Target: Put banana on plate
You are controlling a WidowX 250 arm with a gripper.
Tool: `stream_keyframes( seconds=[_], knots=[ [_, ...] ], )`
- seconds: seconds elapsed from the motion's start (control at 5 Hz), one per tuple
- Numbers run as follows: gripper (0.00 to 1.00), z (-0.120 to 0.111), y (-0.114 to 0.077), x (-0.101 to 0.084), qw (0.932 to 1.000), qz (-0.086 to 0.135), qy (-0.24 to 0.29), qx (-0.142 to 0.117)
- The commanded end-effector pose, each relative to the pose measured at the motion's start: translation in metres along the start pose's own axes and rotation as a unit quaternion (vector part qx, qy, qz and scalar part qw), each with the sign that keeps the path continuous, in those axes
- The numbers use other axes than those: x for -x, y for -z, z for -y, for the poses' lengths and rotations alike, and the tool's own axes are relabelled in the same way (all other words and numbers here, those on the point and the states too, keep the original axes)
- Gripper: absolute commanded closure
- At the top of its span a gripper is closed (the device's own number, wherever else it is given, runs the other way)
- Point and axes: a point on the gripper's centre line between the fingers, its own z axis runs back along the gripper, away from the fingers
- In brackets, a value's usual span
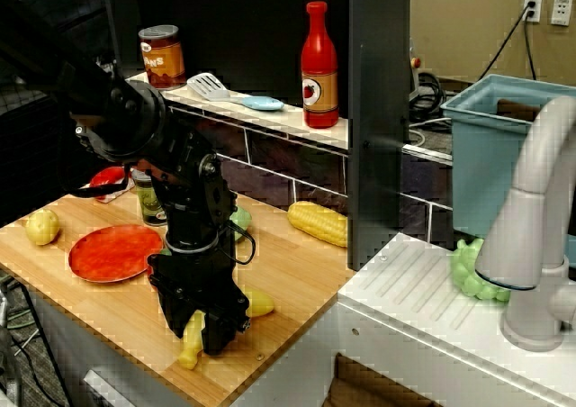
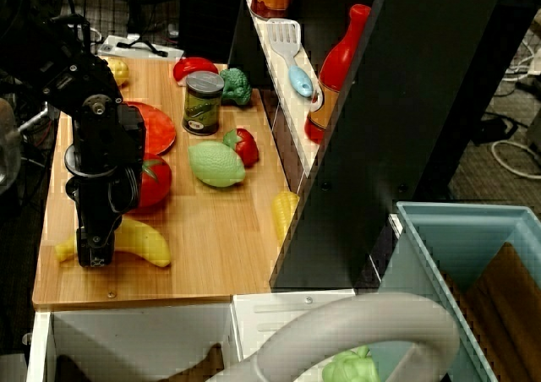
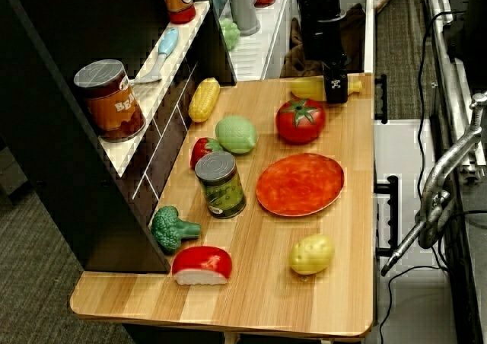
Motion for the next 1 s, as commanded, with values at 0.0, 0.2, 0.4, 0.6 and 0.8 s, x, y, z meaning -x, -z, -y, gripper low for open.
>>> stream_keyframes(
  seconds=[0.0, 0.2, 0.4, 0.6, 0.8],
  knots=[
    [1.00, -0.015, -0.049, 0.008, 0.9990, -0.007, 0.008, 0.043],
    [1.00, -0.036, -0.083, 0.018, 0.9981, 0.004, -0.011, 0.060],
    [1.00, -0.058, -0.106, 0.027, 0.9969, 0.018, -0.025, 0.072],
    [1.00, -0.081, -0.103, 0.033, 0.9961, 0.020, -0.054, 0.067],
    [1.00, -0.086, -0.092, 0.032, 0.9959, 0.016, -0.065, 0.060]
  ],
)
